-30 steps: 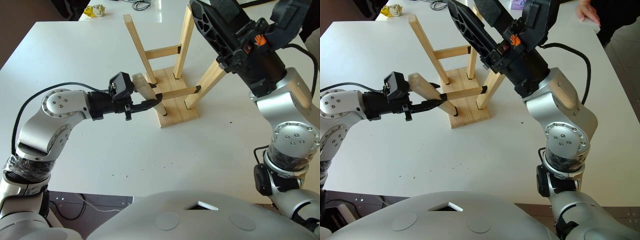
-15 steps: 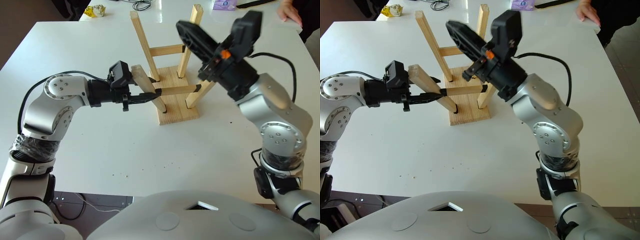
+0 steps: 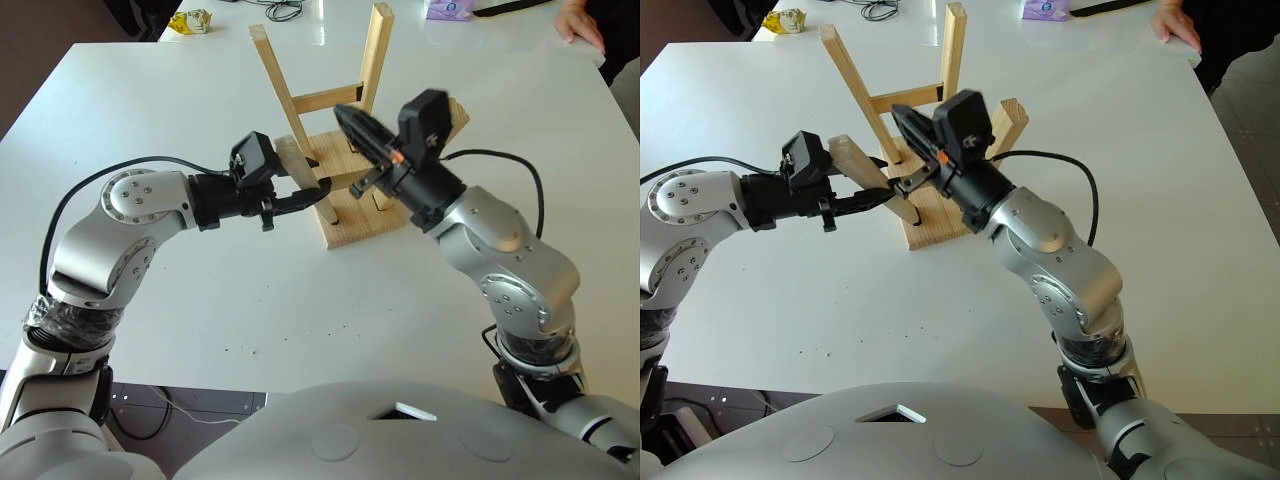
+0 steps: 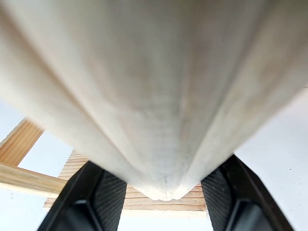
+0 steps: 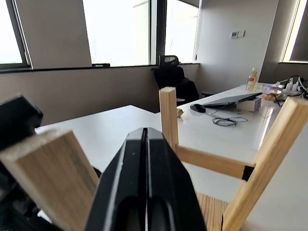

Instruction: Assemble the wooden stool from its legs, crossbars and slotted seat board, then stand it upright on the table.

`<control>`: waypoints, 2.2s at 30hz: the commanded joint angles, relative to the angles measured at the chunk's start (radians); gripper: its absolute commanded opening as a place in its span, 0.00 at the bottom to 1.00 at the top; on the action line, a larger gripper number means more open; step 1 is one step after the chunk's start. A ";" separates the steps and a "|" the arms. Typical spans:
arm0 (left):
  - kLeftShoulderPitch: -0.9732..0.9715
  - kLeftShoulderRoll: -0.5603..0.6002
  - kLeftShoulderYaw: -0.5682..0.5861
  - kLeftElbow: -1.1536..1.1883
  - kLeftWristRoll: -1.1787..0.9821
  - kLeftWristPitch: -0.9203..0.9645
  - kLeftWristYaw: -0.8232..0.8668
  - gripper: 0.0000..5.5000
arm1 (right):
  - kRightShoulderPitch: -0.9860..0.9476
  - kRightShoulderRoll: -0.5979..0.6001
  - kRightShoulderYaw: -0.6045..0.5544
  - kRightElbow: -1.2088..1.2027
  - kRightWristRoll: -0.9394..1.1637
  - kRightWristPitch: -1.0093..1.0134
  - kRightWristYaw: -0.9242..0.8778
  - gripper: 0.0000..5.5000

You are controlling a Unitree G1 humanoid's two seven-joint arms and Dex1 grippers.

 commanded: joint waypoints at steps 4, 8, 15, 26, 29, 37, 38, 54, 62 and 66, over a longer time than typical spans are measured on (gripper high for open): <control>0.079 -0.011 -0.091 0.049 0.067 0.117 0.016 0.37 | 0.147 -0.129 0.161 0.144 -0.177 0.029 0.065 0.00; 0.077 -0.011 -0.093 0.046 0.068 0.120 0.017 0.37 | 0.135 -0.065 0.133 0.145 -0.181 0.012 0.065 0.00; 0.048 0.001 -0.117 0.064 0.086 0.117 -0.013 0.37 | 0.008 0.033 -0.020 0.053 -0.100 0.011 0.074 0.00; 0.037 0.046 -0.107 0.156 0.127 0.056 -0.069 0.37 | -0.102 -0.261 -0.717 0.216 0.230 -0.009 0.206 0.00; 0.047 0.057 -0.096 0.159 0.126 0.047 -0.075 0.37 | 0.062 -0.381 -0.600 0.330 -0.021 -0.067 0.225 0.00; 0.051 0.064 -0.132 0.160 0.146 0.037 -0.101 0.37 | 0.023 -0.220 -0.410 0.395 -0.165 -0.113 0.130 0.00; 0.052 0.059 -0.141 0.163 0.149 0.036 -0.104 0.37 | 0.043 -0.195 -0.321 0.323 -0.113 -0.093 0.197 0.00; 0.072 0.023 -0.231 0.241 0.204 -0.031 -0.136 0.37 | 0.096 -0.122 -0.143 0.144 -0.024 0.001 0.286 0.00; 0.044 0.030 -0.214 0.301 0.201 -0.052 -0.158 0.37 | 0.078 -0.171 -0.305 0.247 -0.084 -0.017 0.208 0.00; 0.059 0.040 -0.195 0.276 0.182 -0.041 -0.136 0.37 | 0.077 -0.206 -0.353 0.295 -0.113 -0.020 0.205 0.00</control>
